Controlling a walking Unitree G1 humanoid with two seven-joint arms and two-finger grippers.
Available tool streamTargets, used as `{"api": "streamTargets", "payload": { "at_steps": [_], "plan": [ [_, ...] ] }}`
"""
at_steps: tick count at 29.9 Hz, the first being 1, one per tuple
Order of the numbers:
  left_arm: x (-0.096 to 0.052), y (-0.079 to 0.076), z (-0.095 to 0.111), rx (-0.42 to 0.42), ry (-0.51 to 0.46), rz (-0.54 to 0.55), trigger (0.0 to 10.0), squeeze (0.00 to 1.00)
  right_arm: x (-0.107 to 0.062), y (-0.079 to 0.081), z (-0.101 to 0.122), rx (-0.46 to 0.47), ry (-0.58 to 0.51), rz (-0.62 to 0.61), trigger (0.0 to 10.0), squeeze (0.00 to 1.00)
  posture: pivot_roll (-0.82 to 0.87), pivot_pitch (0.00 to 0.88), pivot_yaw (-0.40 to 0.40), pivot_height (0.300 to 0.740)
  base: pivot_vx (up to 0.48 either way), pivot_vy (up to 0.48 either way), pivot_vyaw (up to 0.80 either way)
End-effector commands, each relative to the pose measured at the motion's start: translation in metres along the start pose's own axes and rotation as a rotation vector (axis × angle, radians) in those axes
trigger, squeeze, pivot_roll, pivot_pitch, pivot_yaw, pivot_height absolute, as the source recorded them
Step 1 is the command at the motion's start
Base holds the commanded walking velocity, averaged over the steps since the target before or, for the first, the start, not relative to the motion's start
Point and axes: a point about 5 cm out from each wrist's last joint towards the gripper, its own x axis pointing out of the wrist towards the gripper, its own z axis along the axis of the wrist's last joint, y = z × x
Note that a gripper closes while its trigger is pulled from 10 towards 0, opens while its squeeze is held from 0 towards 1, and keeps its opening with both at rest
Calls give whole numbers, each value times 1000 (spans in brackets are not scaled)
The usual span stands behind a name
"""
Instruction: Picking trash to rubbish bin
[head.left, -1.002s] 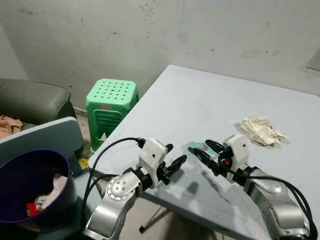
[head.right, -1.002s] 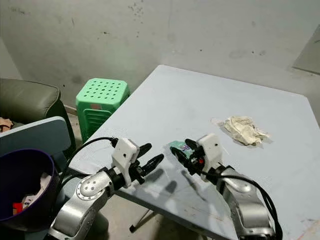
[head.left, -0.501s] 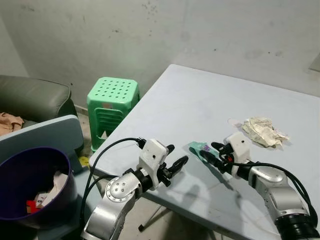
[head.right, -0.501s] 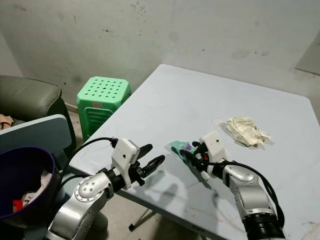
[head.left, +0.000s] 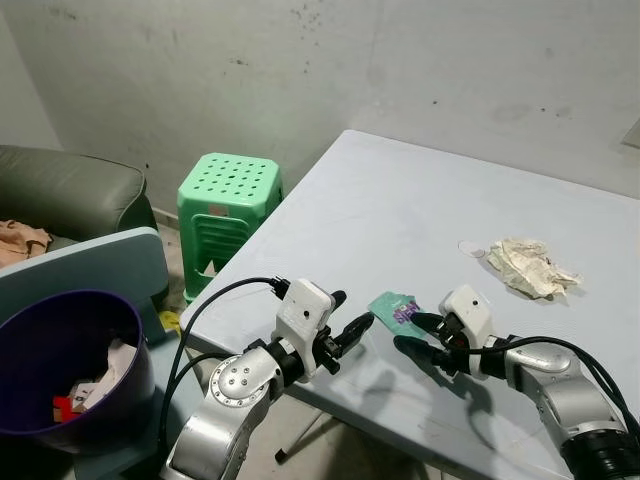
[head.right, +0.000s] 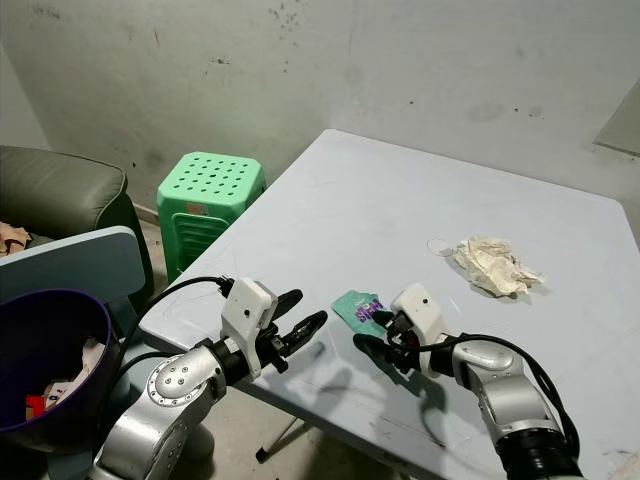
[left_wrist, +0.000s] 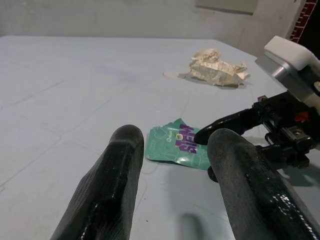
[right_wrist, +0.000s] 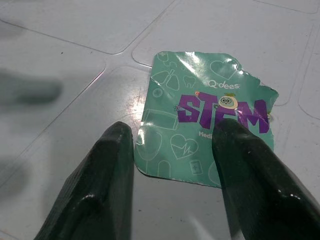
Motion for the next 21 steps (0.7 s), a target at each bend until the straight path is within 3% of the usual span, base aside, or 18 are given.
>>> {"api": "streamTargets", "payload": {
  "at_steps": [1, 5, 6, 10, 21],
  "plan": [
    [0, -3, 4, 3, -11, -11, 10000, 0, -1, 2, -17, 35, 85, -4, 10000, 0, -68, 0, -81, 740, 0, 0, 0],
    [0, -3, 4, 3, -11, -11, 10000, 0, -1, 2, -17, 35, 85, -4, 10000, 0, -68, 0, -81, 740, 0, 0, 0],
    [0, -3, 4, 3, -10, -11, 10000, 0, -1, 1, -18, 37, 90, -9, 0, 0, -68, 0, -80, 740, 0, 0, 0],
    [0, -3, 4, 1, -13, -8, 10000, 0, -2, -12, -14, 58, 47, -174, 0, 0, -67, 0, -79, 740, 0, 0, 0],
    [-1, -6, 4, -4, -13, -11, 10000, 0, -1, -13, -16, 104, 41, -214, 0, 0, -63, 0, -78, 740, 0, 0, 0]
  ]
}}
